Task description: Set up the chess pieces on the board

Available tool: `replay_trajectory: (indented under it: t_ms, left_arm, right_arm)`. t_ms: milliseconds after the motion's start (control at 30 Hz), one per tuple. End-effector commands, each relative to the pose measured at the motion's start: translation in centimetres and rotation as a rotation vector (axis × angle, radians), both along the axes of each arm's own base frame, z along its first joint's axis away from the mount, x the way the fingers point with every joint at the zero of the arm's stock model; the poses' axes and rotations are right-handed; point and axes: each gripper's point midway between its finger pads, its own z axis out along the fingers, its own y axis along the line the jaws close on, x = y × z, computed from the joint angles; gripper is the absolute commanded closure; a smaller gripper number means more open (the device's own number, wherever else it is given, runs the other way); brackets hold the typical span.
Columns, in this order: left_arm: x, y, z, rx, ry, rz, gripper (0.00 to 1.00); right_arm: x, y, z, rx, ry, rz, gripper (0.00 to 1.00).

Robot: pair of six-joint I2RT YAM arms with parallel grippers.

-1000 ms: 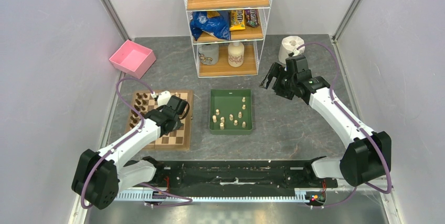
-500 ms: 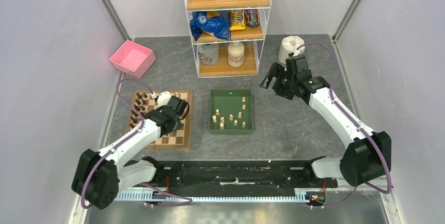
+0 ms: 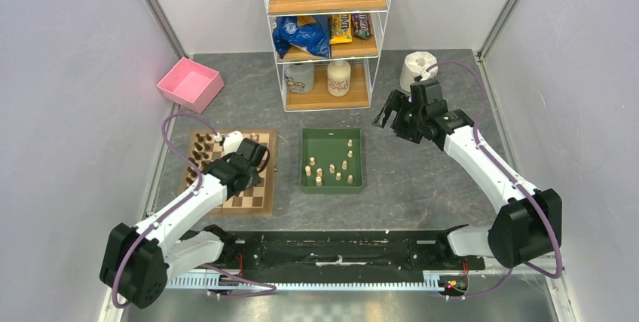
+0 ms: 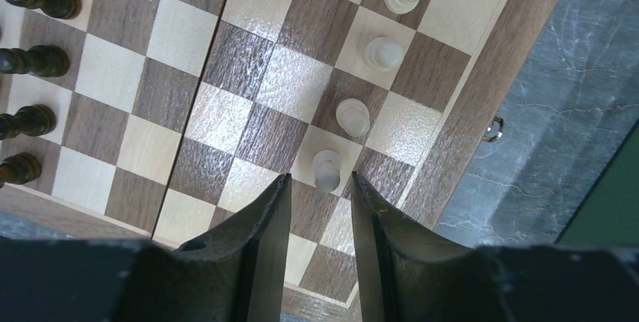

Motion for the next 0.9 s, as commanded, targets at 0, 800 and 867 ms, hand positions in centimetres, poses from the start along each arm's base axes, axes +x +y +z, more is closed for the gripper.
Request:
replay_trajectory:
  t_ms: [0,800,867]
  left_arm:
    - [0.9,0.1,3.2,-0.025,-0.084,0.028,0.57]
    - [10.5,-22.8,11.1,-0.255,-0.258,-0.613,0.11]
    - [10.8,-24.7,9.5,-0.256,-0.212,-0.644,0.14]
  right_arm:
    - [0.7,0.1,0.6,0.010,-0.025,-0.002,0.07]
    - [0.3,-1.3,1.3,-0.031,-0.055,-0.045,0.07]
    - [0.2,-1.6,1.4,-0.040,-0.061,-0.057,0.07]
